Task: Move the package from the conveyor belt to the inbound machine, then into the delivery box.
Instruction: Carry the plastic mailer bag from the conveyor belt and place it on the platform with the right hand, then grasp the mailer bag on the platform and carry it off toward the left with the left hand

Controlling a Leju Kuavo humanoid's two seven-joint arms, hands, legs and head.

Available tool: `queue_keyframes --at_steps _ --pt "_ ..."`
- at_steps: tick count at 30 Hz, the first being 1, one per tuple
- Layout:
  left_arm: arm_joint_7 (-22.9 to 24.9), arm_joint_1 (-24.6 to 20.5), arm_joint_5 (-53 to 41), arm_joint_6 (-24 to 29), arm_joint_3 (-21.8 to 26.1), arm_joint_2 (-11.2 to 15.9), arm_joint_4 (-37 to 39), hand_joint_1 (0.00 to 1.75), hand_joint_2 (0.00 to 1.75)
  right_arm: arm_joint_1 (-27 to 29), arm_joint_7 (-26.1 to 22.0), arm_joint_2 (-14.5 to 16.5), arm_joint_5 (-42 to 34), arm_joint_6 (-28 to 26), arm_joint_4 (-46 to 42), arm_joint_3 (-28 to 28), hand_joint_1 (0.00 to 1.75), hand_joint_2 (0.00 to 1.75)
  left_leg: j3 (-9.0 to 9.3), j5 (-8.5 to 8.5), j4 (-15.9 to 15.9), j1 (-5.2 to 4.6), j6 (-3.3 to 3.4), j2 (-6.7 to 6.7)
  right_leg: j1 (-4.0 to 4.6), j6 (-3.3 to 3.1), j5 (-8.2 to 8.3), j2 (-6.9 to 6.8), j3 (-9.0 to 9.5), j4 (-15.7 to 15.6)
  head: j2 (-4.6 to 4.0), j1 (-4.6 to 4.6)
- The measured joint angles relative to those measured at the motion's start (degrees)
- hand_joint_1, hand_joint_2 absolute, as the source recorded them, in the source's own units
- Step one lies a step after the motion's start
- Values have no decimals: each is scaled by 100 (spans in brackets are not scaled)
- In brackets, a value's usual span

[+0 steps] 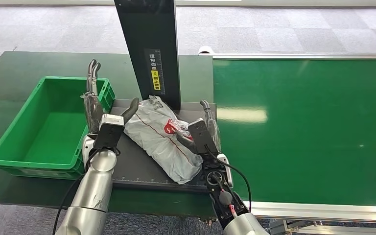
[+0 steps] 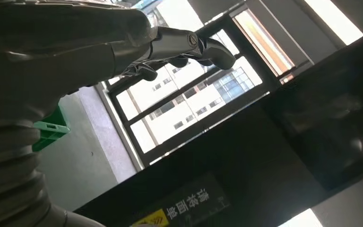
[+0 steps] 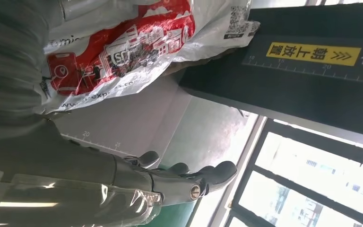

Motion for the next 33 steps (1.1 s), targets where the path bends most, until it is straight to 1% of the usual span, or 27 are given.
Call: queue_keyframes --at_steps 3,5,8,11,13,15,19,22,28,33 --pt "-22 -89 -243 -481 -177 -39 296 0 175 115 -496 0 -169 73 -237 -162 0 175 -1 1 2 -2 1 -5 -3 0 0 -6 1 -1 0 0" --pt "-25 -211 -487 -643 -402 -81 705 0 175 339 -950 1 -350 -30 -756 -283 0 175 -3 1 4 -4 2 -10 -8 1 0 -11 1 -2 0 1" --pt "34 -448 -870 -553 -740 -189 1503 0 175 783 -1531 -28 -490 -421 -2008 -399 0 175 -8 0 5 -12 3 -13 -15 3 1 -13 -1 -2 0 2" --pt "137 -687 -1143 -567 -998 -273 2244 0 175 1257 -1882 -51 -483 -893 -3292 -466 0 175 -10 -4 5 -15 5 -10 -16 3 1 -11 -5 -3 0 1" --pt "267 -823 -1320 -751 -1151 -285 2666 0 175 1500 -1958 -51 -366 -1163 -3946 -476 0 175 -11 -5 4 -14 5 -7 -15 2 1 -9 -7 -3 0 -1" --pt "492 -941 -1476 -1006 -1277 -277 3029 0 175 1640 -1981 -58 -206 -1348 -4382 -468 0 175 -11 -5 2 -11 5 -3 -12 2 0 -6 -8 -3 0 -2" --pt "889 -1105 -1617 -1440 -1392 -213 3549 0 175 1765 -1987 -123 -332 -1522 -4846 -408 0 175 -10 -3 2 -4 3 -2 -6 1 1 -5 -7 -2 0 -2" --pt "1052 -1183 -1650 -1595 -1420 -134 3796 0 175 1795 -1987 -193 -467 -1556 -5019 -347 0 175 -10 0 2 -4 3 -2 -5 1 1 -5 -6 -1 0 -2" --pt "1227 -1314 -1730 -1621 -1425 -10 4015 0 175 1818 -1987 -261 -502 -1596 -5169 -308 0 175 -11 0 2 -5 3 -4 -5 1 1 -6 -5 0 0 -2" --pt "1639 -1473 -1954 -1307 -1425 185 4105 0 175 1870 -1987 -334 -591 -1624 -5259 -292 0 175 -11 0 2 -3 3 -3 -4 1 1 -5 -6 -1 0 -1"
